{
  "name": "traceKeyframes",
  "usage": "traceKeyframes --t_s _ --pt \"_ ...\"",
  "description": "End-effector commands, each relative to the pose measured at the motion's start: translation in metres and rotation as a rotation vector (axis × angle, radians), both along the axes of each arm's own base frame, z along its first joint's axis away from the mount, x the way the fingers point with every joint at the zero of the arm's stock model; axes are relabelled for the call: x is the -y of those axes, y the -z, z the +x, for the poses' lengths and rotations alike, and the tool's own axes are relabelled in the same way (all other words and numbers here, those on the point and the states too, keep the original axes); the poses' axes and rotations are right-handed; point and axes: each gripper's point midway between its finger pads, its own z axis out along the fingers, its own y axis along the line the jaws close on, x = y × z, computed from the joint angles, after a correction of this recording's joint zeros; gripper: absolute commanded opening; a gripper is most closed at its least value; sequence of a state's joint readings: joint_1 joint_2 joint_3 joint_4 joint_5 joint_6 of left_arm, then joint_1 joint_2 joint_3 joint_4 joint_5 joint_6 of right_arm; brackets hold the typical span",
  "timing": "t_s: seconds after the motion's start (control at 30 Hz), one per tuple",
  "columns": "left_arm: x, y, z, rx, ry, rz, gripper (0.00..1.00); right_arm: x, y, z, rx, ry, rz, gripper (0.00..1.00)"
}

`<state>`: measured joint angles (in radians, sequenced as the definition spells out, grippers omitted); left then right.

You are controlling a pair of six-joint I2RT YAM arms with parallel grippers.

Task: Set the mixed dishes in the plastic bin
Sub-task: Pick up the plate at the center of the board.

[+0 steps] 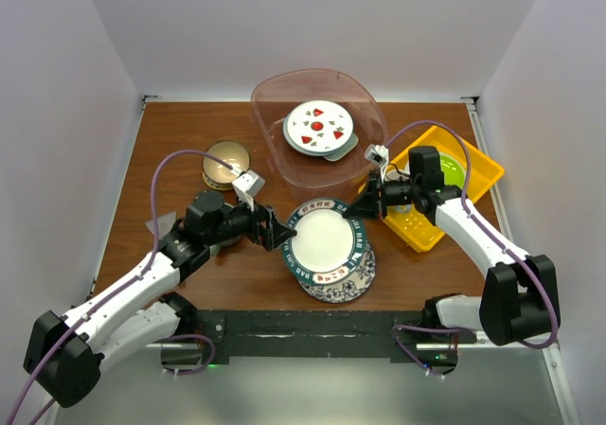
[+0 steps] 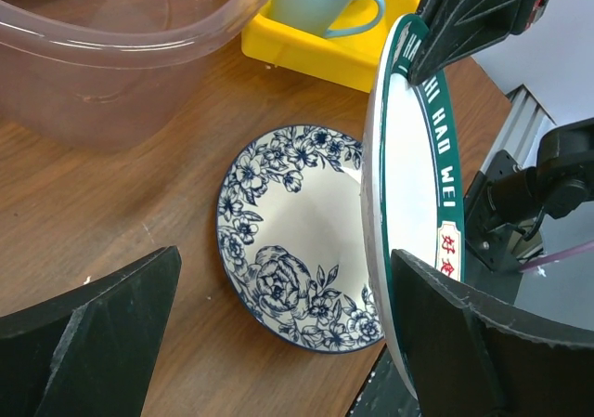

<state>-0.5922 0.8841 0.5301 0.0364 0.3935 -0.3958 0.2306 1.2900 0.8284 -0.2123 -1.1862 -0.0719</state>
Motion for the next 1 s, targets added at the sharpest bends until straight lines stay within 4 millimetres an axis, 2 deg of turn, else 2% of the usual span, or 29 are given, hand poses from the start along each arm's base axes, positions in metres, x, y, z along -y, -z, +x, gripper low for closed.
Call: traceKeyframes --t_s 0.0,0.97 --pt "0.0088 -0.0205 -0.0005 0.079 0.06 -0.032 1.0 -0.0056 -0.0289 -0.0051 0.068 -0.074 0.066 0.0" --pt "0.0146 -0.0175 -0.0049 0.062 0.099 -0.039 1.0 -0.006 -0.0315 -0.0101 0.074 -0.104 0.084 0.0"
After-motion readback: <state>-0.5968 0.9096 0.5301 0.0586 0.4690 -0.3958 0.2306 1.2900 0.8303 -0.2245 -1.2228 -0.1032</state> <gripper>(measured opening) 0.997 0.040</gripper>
